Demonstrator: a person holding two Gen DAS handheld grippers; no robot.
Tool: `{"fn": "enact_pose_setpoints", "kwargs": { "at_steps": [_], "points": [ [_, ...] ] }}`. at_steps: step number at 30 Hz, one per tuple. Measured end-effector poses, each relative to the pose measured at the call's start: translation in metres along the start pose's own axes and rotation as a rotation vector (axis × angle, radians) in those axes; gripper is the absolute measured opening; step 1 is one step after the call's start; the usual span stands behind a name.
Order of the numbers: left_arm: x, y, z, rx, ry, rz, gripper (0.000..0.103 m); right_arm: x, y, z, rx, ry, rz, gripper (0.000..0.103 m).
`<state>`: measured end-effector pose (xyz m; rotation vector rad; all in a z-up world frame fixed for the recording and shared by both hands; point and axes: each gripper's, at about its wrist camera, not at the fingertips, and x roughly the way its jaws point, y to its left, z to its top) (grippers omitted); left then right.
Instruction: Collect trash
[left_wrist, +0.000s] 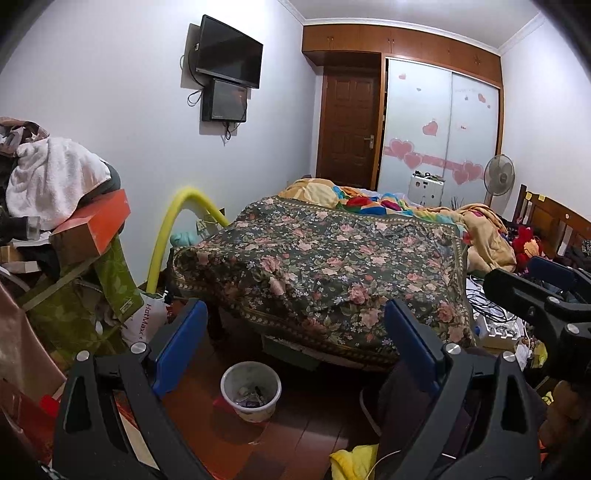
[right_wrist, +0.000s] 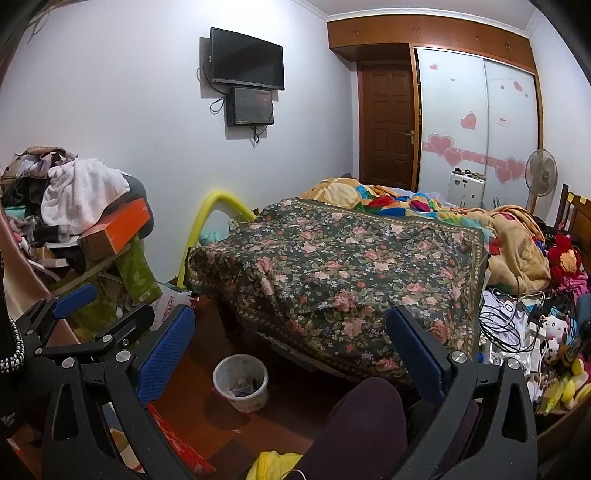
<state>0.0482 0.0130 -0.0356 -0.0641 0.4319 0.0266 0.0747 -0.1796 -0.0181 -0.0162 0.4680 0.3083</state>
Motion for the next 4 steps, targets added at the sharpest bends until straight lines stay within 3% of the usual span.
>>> {"fn": "enact_pose_setpoints", "kwargs": {
  "at_steps": [4],
  "points": [
    [-0.0007, 0.0002, 0.0011, -0.007, -0.004, -0.002, 0.097, -0.0001, -0.0009, -0.0002, 0.002, 0.0, 0.0, 0.103]
  ]
}}
